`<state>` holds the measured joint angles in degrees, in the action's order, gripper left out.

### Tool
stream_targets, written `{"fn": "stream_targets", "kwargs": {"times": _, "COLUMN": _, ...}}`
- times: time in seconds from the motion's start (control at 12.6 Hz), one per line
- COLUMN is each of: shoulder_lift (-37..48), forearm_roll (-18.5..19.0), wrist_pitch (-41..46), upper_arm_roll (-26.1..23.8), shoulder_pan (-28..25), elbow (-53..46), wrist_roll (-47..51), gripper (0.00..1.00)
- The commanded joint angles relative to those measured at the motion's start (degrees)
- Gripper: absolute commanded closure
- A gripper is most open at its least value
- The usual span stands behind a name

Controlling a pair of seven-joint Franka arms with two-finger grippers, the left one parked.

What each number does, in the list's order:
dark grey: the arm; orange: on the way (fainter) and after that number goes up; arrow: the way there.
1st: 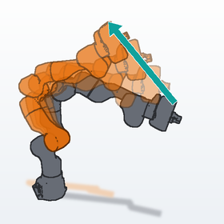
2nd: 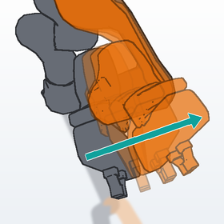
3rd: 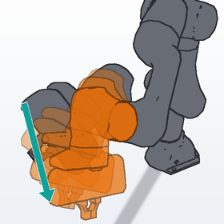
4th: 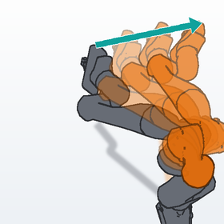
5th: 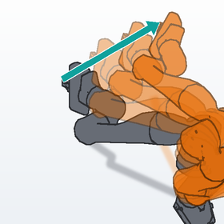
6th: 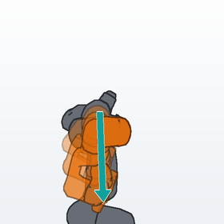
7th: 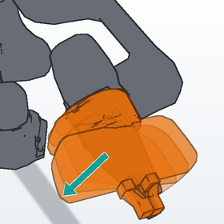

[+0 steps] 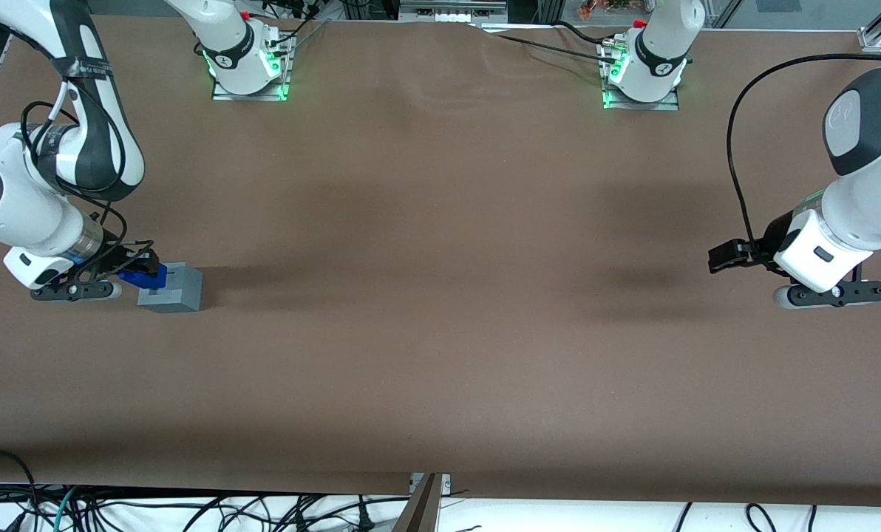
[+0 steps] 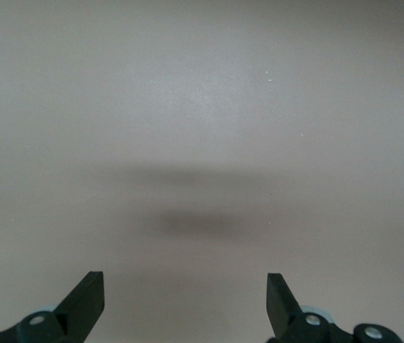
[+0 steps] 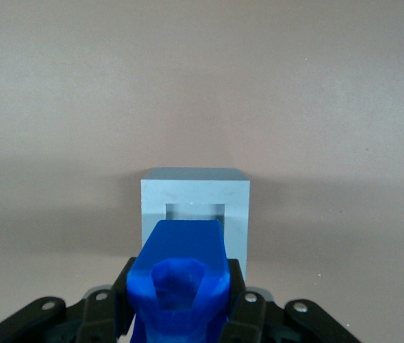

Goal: Insert blue part into gray base with right arm
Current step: 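Lift the blue block and carry it over the gray base, then lower the blue block into the gray base's square hole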

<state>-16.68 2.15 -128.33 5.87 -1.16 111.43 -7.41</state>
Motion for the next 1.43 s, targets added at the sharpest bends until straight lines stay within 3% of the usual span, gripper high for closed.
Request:
{"fn": "stream_targets", "kwargs": {"times": 0.0, "shoulder_lift": -0.9, "forearm_roll": 0.1, "wrist_pitch": 0.2, "upper_arm_roll": -0.3, "shoulder_pan": 0.8, "elbow": -1.2, "wrist_roll": -0.5, "gripper": 0.57}}
{"fn": "stream_targets", "kwargs": {"times": 1.35, "shoulder_lift": -4.1, "forearm_roll": 0.3, "wrist_pitch": -2.3, "upper_arm_roll": -0.4, "shoulder_pan": 1.3, "elbow": -1.2, "wrist_roll": -2.9, "gripper": 0.57}}
